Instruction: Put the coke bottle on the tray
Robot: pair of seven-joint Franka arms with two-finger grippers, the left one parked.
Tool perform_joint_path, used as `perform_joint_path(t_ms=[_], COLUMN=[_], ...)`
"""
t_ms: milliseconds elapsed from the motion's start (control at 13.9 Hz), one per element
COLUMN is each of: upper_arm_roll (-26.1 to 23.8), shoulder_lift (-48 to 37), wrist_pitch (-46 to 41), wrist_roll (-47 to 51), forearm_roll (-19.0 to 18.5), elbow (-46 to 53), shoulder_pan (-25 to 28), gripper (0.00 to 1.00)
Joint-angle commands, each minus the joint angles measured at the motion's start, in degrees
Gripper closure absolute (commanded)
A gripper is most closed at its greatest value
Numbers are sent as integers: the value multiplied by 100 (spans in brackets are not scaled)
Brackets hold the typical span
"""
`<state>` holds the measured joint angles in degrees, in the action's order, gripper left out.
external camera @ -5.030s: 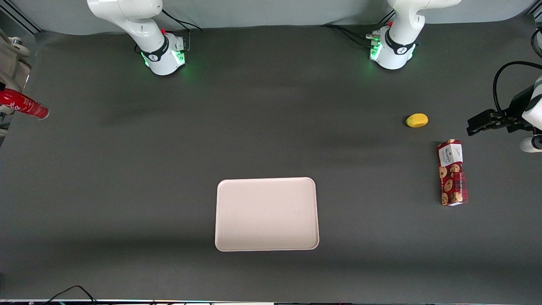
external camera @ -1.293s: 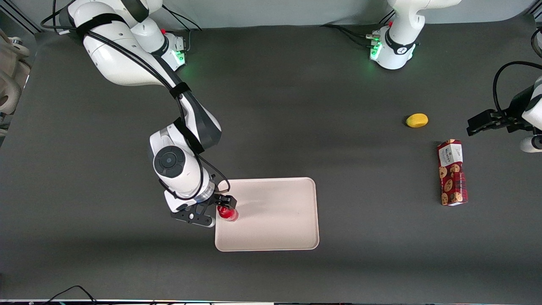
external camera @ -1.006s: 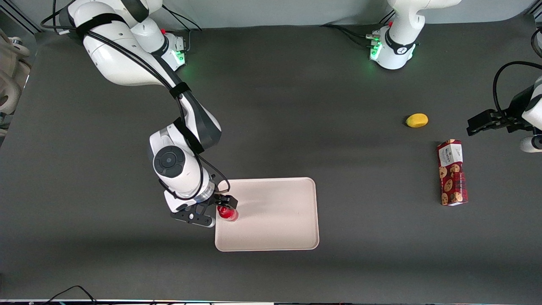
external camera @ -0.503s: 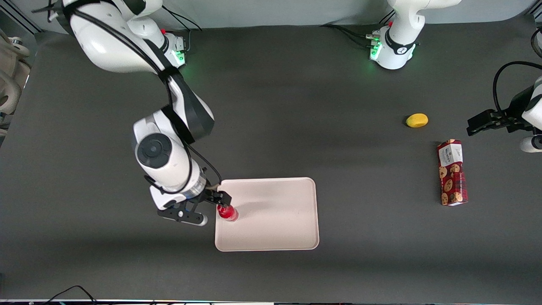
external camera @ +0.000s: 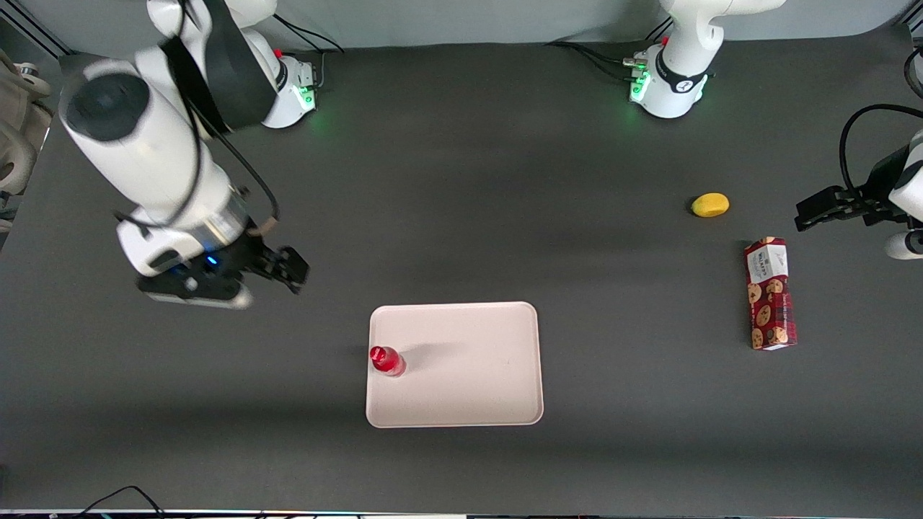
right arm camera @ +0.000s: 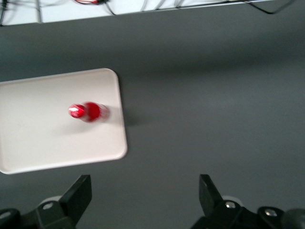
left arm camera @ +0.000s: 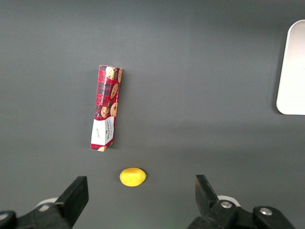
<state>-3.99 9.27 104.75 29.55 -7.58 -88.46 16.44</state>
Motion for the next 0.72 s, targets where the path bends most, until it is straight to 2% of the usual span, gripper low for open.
perform_joint_path(t_ms=[0,144,359,647], upper_arm_roll=[415,600,776,1023], shoulder_lift=[-1459,-1979,-1956,-1964], wrist_pitch=[195,90,-700,-799], wrist_roll=[-536,-869,-1320,-2233], forearm_roll=[185,213,432,661], elbow=[-1723,-2165,-1528,-1323], shoulder_pan=[-88,-237,-755,-1326], gripper=[0,0,0,0])
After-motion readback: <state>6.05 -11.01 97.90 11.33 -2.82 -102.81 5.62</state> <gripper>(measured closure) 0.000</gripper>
